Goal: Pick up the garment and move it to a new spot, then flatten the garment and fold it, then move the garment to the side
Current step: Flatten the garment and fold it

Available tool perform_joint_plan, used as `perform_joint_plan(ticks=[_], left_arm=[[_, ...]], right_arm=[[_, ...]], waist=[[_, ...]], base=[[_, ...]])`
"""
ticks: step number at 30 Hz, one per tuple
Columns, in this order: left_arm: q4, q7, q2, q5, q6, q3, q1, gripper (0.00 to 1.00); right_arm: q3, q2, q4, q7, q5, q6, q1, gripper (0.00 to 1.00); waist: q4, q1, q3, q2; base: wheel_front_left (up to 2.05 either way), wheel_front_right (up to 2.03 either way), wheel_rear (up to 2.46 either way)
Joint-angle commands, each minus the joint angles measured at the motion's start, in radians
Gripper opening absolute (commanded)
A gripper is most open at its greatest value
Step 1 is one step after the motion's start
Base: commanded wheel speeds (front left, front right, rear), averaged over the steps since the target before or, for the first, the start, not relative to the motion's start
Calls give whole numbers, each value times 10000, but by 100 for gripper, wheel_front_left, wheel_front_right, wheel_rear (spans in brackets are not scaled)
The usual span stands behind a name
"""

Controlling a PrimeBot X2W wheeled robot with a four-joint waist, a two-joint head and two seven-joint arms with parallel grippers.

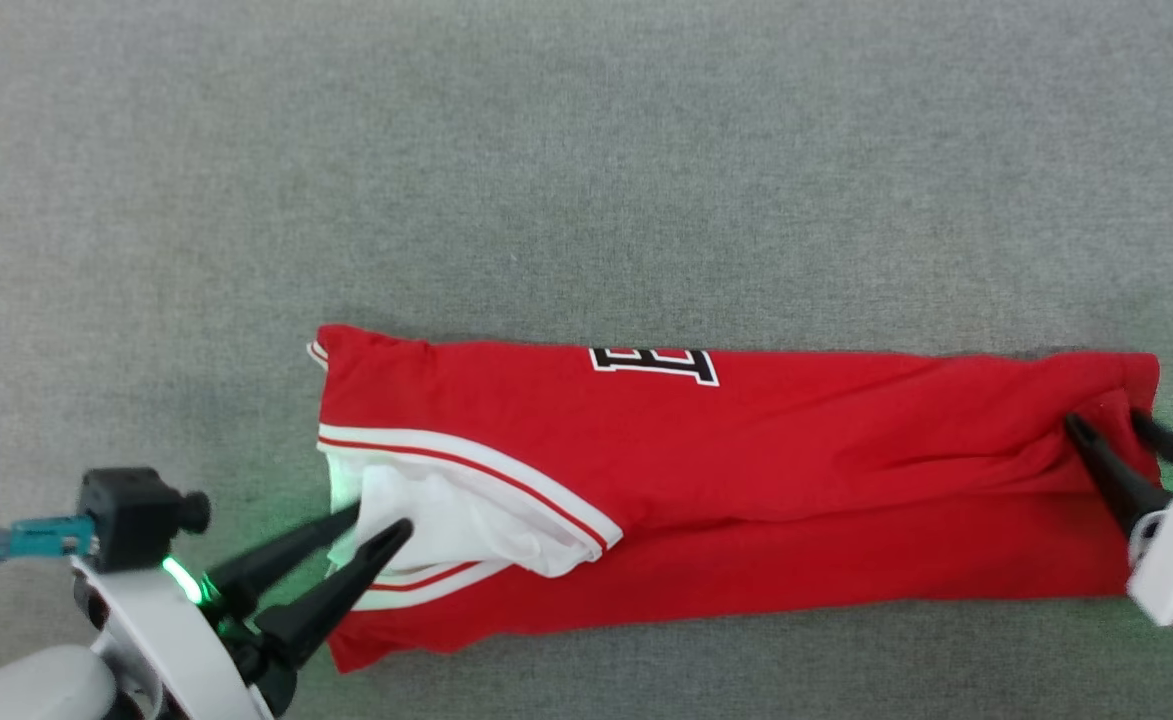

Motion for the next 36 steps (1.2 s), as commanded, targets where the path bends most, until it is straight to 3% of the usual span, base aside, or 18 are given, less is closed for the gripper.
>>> perform_joint_plan(ticks=[1,7,11,21,30,36], left_arm=[[-145,14,-23,-138,18,462,331,100],[-228,15,-376,14,18,2525,1571,100],[112,15,-936,272,18,3636,2301,100],[1153,13,-2963,1397,18,6486,3961,100],[1948,14,-4636,4873,18,9299,4595,100],[1803,14,-5428,6861,18,10360,4974,100]], right_arm=[[-251,-135,-149,121,172,-17,99,100],[-1021,-374,-562,897,661,-15,279,100],[-1504,-254,-512,1492,772,-15,391,100],[-2340,359,1,2947,416,-16,296,100],[-2290,923,492,3724,-128,-8,-176,100],[-2268,1219,694,3988,-413,-8,-346,100]], waist=[[14,0,-251,0],[242,0,-570,0],[453,0,-648,0],[1294,0,-614,0],[1619,0,-710,0],[1531,0,-676,0]], base=[[0,0,0],[0,0,0],[0,0,0],[0,0,0],[0,0,0],[0,0,0]])
